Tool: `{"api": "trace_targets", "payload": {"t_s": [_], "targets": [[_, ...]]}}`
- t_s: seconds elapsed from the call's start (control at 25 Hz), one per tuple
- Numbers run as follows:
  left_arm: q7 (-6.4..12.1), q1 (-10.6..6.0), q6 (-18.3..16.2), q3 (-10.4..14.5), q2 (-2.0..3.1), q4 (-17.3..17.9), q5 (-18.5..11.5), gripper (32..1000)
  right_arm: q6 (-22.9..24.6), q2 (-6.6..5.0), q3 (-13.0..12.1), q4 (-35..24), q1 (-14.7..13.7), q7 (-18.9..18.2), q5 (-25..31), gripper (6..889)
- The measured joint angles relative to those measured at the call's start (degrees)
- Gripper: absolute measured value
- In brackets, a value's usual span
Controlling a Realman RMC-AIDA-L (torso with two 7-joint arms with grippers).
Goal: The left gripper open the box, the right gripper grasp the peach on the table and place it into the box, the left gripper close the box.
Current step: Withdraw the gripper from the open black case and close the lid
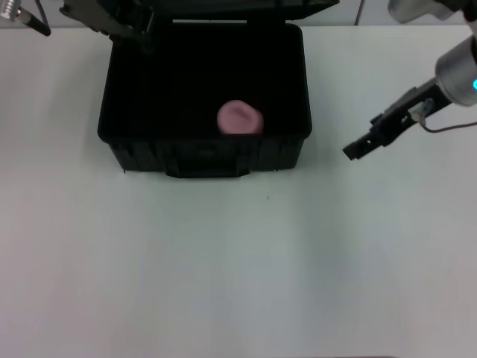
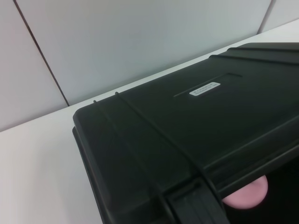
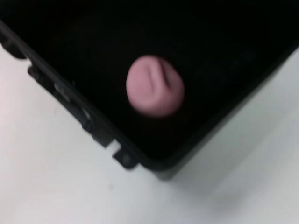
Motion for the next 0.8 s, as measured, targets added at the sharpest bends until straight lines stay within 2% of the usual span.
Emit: {"api": "trace_targets", "payload": {"t_s": [0.36,0.8], "targets": [[0.00,-0.03,0.1,0.0,-0.03,0.0,0.0,382,-7.1,0.08,0.5,0.0,1.0,2.2,-6.0,830],[0.00,-0.02,0.0,0.0,-0.03,0.0,0.0,383,-7.8,-0.07,0.5,0.4,1.1,2.9,-6.5,830]]}}
